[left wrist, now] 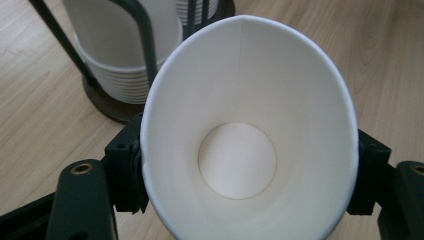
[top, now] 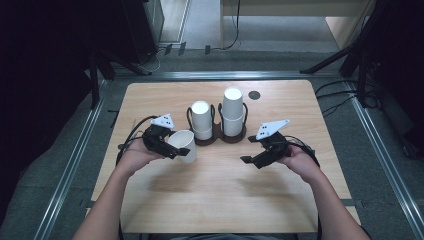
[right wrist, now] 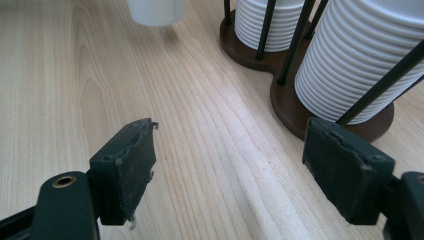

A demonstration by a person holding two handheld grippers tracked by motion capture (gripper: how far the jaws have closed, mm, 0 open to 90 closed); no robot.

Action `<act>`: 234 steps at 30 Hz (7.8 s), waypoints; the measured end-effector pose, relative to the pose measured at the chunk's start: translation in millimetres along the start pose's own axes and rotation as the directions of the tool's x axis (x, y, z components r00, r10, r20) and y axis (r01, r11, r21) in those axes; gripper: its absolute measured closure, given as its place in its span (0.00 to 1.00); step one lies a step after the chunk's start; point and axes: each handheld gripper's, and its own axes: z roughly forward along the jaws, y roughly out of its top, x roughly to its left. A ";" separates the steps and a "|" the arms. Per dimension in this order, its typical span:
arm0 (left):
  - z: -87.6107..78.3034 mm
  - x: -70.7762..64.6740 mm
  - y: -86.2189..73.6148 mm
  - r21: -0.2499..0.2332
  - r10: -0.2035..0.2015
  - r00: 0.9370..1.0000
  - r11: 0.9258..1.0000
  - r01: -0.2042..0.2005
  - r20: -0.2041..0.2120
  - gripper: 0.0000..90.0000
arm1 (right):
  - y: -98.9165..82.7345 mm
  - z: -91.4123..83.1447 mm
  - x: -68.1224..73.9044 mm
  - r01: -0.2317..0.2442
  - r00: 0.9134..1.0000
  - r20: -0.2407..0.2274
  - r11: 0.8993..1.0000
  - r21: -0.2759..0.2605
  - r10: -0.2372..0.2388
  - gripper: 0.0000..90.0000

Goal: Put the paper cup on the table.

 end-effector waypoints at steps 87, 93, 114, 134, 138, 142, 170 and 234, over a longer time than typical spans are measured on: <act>-12.9 95.3 -36.2 -0.001 -0.244 0.935 0.968 0.252 -0.256 0.23 | -24.9 -8.6 -3.8 -0.037 0.994 0.101 0.999 0.020 0.034 0.24; -12.0 95.9 -38.0 0.009 -0.245 0.941 0.967 0.254 -0.236 0.22 | -24.7 -8.8 -3.7 -0.036 0.994 0.100 0.999 0.019 0.034 0.24; -16.0 91.3 -36.4 -0.017 -0.276 0.943 0.960 0.278 -0.184 0.09 | -24.7 -6.6 -1.2 -0.018 0.995 0.100 0.999 0.043 0.013 0.24; -38.4 82.7 -27.8 -0.089 -0.266 0.941 0.963 0.253 -0.208 0.09 | -25.2 -4.7 0.3 -0.001 0.995 0.100 0.998 0.064 -0.005 0.24; -42.6 83.9 -28.6 -0.097 -0.278 0.937 0.960 0.263 -0.212 0.09 | -25.2 -4.3 0.6 0.001 0.995 0.099 0.998 0.065 -0.008 0.24; -49.3 82.2 -25.4 -0.103 -0.269 0.936 0.962 0.252 -0.228 0.09 | -25.3 -4.4 0.5 0.005 0.994 0.104 0.997 0.071 -0.012 0.24; -45.5 46.6 -13.0 -0.063 -0.209 0.967 0.977 0.202 -0.142 0.09 | -18.2 -1.3 -2.5 0.014 0.996 0.091 0.998 0.067 -0.020 0.24; 39.8 -47.3 26.8 -0.073 -0.113 0.992 0.991 0.108 -0.063 0.09 | -4.2 9.5 3.6 -0.025 0.998 0.054 0.999 0.042 0.023 0.24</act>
